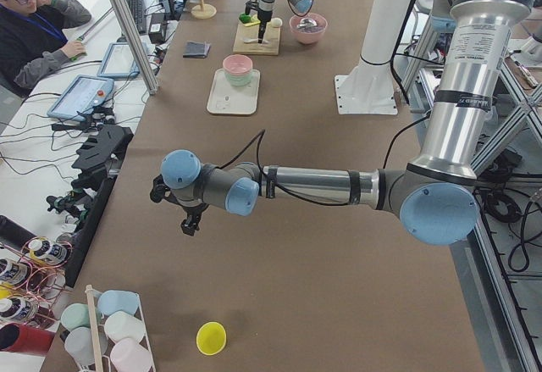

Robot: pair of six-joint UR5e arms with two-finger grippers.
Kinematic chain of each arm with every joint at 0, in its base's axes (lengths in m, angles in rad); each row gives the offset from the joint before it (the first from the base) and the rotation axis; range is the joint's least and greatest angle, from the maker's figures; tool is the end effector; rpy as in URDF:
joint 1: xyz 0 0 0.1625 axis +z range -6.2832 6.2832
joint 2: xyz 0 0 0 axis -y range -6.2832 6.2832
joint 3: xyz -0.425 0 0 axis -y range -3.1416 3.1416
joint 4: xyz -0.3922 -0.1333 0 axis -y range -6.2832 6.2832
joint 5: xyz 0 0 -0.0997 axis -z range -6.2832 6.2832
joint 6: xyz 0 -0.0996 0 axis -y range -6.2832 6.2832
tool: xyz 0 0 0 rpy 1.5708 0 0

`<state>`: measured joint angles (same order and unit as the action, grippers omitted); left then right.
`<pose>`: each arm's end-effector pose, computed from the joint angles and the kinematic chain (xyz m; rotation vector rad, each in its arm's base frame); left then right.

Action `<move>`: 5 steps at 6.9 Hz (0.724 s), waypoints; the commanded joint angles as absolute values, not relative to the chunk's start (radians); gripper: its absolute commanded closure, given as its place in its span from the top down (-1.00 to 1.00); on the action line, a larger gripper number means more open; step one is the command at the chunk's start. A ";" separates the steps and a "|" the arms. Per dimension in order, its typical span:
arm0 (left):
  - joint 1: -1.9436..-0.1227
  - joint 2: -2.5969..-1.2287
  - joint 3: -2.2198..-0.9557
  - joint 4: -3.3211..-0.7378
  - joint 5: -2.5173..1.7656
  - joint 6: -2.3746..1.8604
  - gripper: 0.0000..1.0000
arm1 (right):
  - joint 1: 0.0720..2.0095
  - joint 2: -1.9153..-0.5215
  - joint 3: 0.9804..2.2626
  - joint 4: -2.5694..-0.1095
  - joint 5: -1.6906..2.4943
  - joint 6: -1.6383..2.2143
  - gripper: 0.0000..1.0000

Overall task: Stack pink bowl on green and place spoon
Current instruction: 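Withdraw the left arm while the right gripper reaches down to the white spoon, then grasp the white spoon with the right gripper and lift it off the board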

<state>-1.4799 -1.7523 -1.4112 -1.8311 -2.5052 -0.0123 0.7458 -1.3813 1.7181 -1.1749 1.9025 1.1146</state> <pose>-0.0002 -0.5835 0.6010 0.2134 0.9413 0.2042 -0.3630 -0.4726 0.4536 0.1493 -0.7780 0.1528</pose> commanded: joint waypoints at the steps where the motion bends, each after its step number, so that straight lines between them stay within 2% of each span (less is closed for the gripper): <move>1: -1.480 -1.752 -1.411 -1.832 -2.505 -0.012 0.98 | 0.746 -1.384 1.717 -1.175 1.902 1.111 0.05; 2: -1.480 -1.750 -1.411 -1.832 -2.505 -0.012 0.98 | 0.744 -1.382 1.715 -1.175 1.902 1.111 -0.24; 3: -1.479 -1.750 -1.411 -1.832 -2.503 -0.012 0.98 | 0.744 -1.382 1.715 -1.175 1.904 1.111 -0.71; 4: -1.479 -1.750 -1.411 -1.832 -2.503 -0.012 0.98 | 0.745 -1.381 1.717 -1.175 1.904 1.111 -1.00; 5: -1.479 -1.750 -1.411 -1.832 -2.503 -0.012 0.98 | 0.746 -1.371 1.724 -1.175 1.910 1.112 -1.00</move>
<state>-1.4789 -1.7504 -1.4113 -1.8316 -2.5037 -0.0123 0.7449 -1.3785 1.7181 -1.1751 1.9051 1.1110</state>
